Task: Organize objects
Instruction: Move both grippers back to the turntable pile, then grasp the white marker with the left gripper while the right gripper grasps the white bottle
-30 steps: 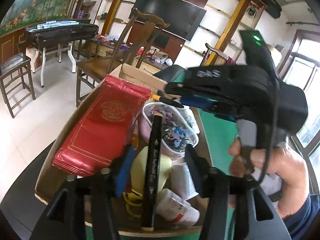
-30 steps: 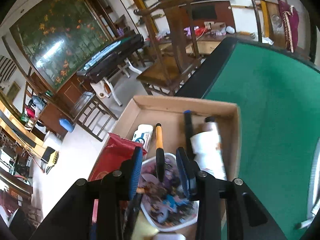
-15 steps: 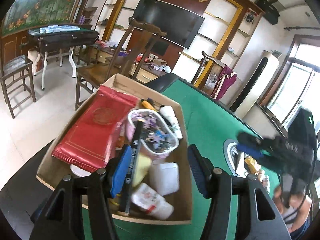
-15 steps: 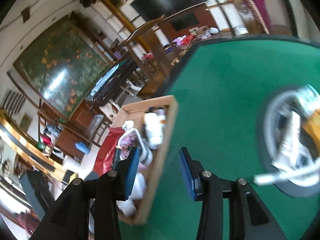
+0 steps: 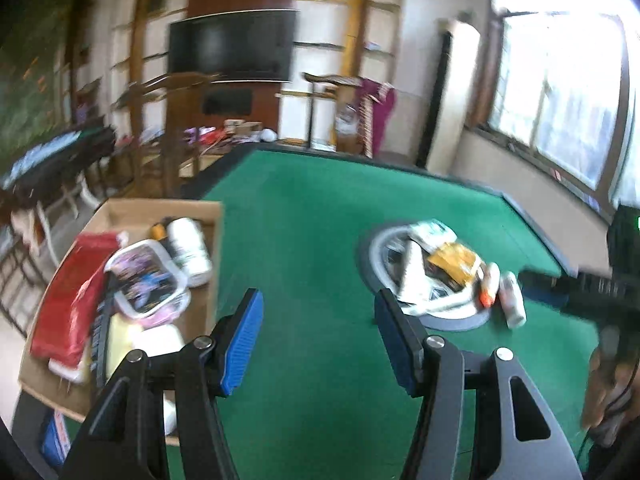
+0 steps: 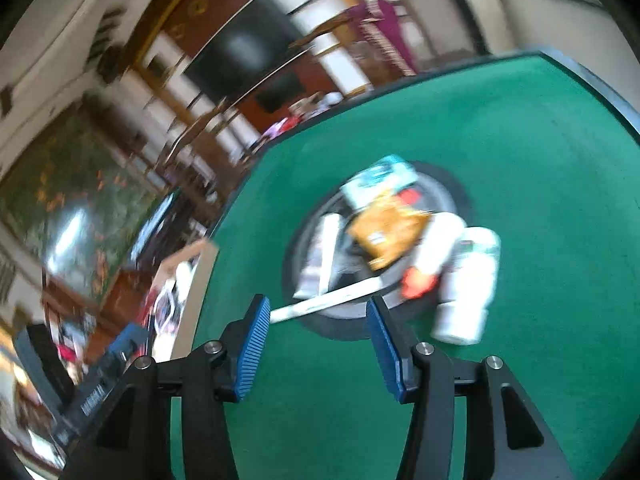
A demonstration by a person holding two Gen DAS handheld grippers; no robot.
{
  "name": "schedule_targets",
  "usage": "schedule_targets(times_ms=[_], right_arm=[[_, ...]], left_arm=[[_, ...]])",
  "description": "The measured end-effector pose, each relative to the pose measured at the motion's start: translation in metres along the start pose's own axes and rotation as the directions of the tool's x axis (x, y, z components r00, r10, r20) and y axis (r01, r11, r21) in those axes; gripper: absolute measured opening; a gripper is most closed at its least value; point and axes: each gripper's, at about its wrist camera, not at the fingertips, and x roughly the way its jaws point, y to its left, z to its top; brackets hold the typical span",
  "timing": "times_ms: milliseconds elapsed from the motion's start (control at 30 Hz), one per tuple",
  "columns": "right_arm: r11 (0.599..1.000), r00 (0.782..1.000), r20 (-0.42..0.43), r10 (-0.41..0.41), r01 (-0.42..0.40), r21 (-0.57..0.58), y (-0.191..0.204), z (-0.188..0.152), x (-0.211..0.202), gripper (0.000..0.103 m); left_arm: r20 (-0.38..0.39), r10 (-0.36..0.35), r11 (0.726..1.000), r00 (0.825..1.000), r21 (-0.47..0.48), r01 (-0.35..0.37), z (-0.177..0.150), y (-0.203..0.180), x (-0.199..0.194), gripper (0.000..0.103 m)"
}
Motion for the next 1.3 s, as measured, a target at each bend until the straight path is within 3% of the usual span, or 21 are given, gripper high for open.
schedule_targets(times_ms=[133,233,400,600,900,967,1033,1133,1233,1300], right_arm=[[0.998,0.999,0.048,-0.004,0.0,0.068,-0.022,0.011,-0.015,0.056],[0.995,0.998,0.07,-0.008,0.002,0.097,-0.03,0.016,-0.023,0.057],[0.991,0.998,0.063,-0.016,0.007,0.131,-0.04,0.018,-0.023,0.057],[0.986,0.998,0.057,-0.032,0.022,0.163,-0.051,0.018,-0.019,0.057],[0.983,0.997,0.061,-0.044,0.032,0.18,-0.058,0.019,-0.022,0.057],[0.981,0.997,0.065,-0.044,0.031,0.191,-0.058,0.019,-0.023,0.057],[0.981,0.997,0.067,-0.048,0.034,0.192,-0.058,0.019,-0.024,0.057],[0.982,0.996,0.062,-0.066,0.054,0.181,-0.057,0.02,-0.023,0.057],[0.982,0.995,0.053,-0.089,0.079,0.174,-0.058,0.02,-0.021,0.057],[0.981,0.993,0.048,-0.112,0.103,0.165,-0.057,0.019,-0.018,0.057]], left_arm=[[-0.016,0.017,0.987,1.0,0.158,-0.015,0.001,-0.043,0.018,0.057],[-0.044,0.012,0.962,0.999,0.275,0.0,0.0,-0.073,0.033,0.057],[-0.156,-0.084,0.904,0.984,0.403,0.141,-0.002,-0.099,0.064,0.057],[-0.334,-0.211,0.852,0.919,0.397,0.34,-0.002,-0.106,0.106,0.057],[-0.428,-0.18,0.814,0.886,0.441,0.378,-0.012,-0.134,0.145,0.056],[-0.433,-0.185,0.821,0.882,0.425,0.381,-0.014,-0.138,0.15,0.046],[-0.44,-0.207,0.839,0.874,0.379,0.39,-0.013,-0.14,0.151,0.027],[-0.447,-0.211,0.848,0.869,0.357,0.39,-0.018,-0.148,0.145,0.014],[-0.458,-0.186,0.837,0.869,0.389,0.384,-0.027,-0.162,0.132,0.012],[-0.41,-0.114,0.821,0.905,0.474,0.318,-0.037,-0.175,0.124,0.012]])
